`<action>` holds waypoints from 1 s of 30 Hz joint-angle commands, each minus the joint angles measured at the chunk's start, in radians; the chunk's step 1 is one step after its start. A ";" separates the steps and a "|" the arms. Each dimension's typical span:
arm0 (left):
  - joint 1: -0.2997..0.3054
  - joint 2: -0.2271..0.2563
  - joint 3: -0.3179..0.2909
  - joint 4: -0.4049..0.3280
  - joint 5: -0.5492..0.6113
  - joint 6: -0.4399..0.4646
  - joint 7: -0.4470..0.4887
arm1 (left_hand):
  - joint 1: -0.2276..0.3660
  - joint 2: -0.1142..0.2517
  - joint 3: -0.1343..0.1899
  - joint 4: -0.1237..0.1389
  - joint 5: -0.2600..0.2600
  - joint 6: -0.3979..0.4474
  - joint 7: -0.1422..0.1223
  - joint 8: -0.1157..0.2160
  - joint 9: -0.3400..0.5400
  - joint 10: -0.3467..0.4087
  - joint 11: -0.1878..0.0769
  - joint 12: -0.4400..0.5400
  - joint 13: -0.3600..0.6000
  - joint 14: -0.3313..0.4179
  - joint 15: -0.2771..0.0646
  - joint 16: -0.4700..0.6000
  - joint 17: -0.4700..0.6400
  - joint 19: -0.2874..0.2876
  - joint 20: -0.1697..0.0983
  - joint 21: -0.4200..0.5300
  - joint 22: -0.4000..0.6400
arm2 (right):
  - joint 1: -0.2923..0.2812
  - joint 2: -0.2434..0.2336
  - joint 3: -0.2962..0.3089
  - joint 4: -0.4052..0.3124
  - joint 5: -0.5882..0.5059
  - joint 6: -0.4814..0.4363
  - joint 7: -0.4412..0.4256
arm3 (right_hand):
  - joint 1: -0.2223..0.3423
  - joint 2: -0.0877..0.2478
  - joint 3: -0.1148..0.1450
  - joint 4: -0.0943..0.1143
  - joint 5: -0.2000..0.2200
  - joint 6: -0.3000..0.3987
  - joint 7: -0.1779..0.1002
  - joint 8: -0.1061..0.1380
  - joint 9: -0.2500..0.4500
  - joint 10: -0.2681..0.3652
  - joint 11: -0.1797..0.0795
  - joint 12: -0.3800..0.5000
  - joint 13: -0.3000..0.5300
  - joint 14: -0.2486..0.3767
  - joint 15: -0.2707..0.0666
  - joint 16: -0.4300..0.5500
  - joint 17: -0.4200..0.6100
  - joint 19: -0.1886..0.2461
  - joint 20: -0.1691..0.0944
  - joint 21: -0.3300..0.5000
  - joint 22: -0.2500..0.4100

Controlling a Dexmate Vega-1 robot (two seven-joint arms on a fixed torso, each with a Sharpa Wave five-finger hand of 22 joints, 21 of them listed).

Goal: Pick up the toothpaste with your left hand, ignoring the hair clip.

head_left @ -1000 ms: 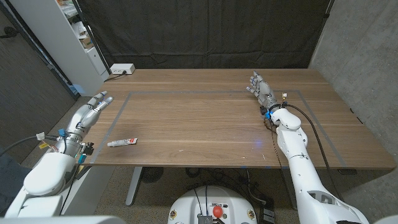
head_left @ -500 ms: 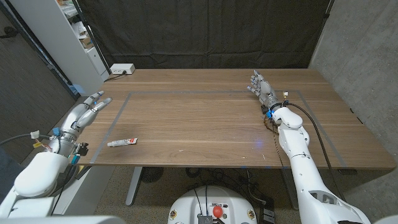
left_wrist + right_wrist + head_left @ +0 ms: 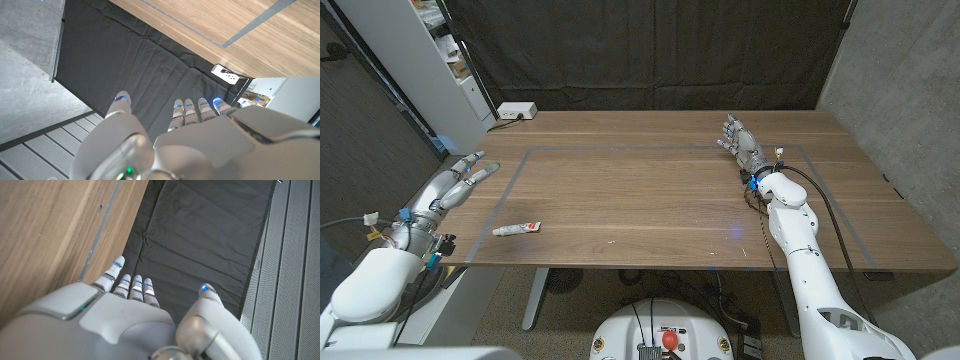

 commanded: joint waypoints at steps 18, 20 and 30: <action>0.003 0.046 0.009 -0.060 0.172 0.084 -0.026 | 0.051 -0.002 0.011 -0.028 0.009 0.034 0.002 0.011 0.006 0.038 -0.001 0.013 0.004 0.017 -0.003 0.002 0.003 -0.021 0.013 -0.011 0.005 | 0.007 0.010 0.003 0.015 -0.008 -0.009 -0.013 | 0.004 0.010 -0.006 -0.003 0.006 0.003 -0.004 0.002 0.001 0.005 0.000 0.001 0.003 0.012 0.003 0.007 0.003 0.015 0.000 -0.011 0.002; 0.005 0.045 0.008 -0.063 0.171 0.091 -0.033 | 0.056 -0.003 0.012 -0.030 0.010 0.037 0.002 0.012 0.006 0.039 -0.003 0.013 0.004 0.018 -0.005 0.003 0.003 -0.021 0.013 -0.011 0.005 | 0.007 0.010 0.002 0.017 -0.008 -0.009 -0.012 | 0.004 0.010 -0.006 -0.003 0.006 0.004 -0.003 0.002 0.001 0.006 0.001 0.001 0.003 0.013 0.004 0.008 0.003 0.015 0.000 -0.012 0.002; 0.032 0.037 -0.002 -0.110 0.239 0.111 -0.030 | 0.076 -0.003 0.016 -0.037 0.013 0.043 -0.005 0.012 0.007 0.050 -0.009 0.015 0.004 0.022 -0.007 0.002 0.003 -0.018 0.026 -0.012 0.005 | 0.014 0.011 0.000 0.016 -0.013 -0.005 -0.011 | 0.004 0.010 -0.007 -0.004 0.007 0.005 -0.002 0.003 0.001 0.006 0.000 0.001 0.003 0.013 0.003 0.007 0.003 0.017 0.001 -0.016 0.002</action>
